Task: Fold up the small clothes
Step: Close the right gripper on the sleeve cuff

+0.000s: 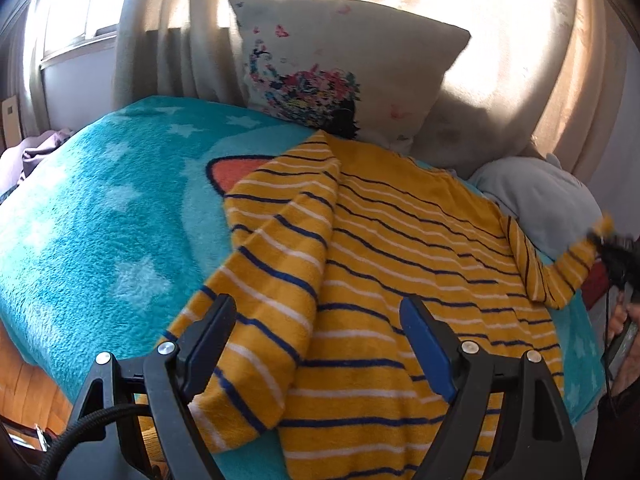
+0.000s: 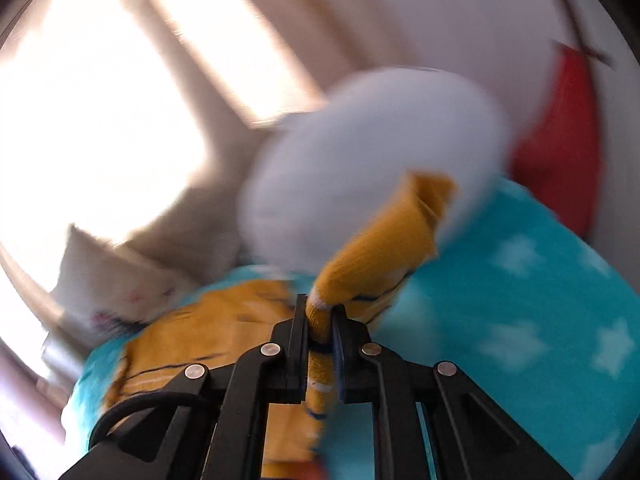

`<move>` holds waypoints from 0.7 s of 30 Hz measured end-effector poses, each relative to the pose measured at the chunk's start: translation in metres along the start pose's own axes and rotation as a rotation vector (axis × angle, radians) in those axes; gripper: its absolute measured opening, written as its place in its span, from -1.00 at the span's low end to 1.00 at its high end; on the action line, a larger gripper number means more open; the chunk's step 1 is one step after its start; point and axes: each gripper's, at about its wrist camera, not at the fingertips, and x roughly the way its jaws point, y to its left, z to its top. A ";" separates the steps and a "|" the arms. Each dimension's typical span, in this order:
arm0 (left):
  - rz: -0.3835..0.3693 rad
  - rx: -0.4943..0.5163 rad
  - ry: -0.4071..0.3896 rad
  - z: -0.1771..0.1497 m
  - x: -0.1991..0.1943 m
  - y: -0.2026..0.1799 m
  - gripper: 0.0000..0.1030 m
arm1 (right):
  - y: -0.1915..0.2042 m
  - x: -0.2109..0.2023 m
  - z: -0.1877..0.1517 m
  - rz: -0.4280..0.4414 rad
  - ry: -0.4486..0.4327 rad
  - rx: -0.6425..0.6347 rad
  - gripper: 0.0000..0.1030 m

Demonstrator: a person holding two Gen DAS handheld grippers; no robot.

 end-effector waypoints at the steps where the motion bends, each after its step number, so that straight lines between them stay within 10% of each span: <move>1: 0.000 -0.012 0.000 0.000 0.000 0.005 0.62 | 0.023 0.009 0.001 0.036 0.014 -0.040 -0.79; 11: 0.057 -0.124 -0.016 0.001 -0.018 0.064 0.62 | 0.246 0.142 -0.085 0.361 0.366 -0.343 -0.80; 21: 0.082 -0.208 -0.042 0.001 -0.024 0.115 0.62 | 0.275 0.187 -0.148 0.397 0.548 -0.369 -0.56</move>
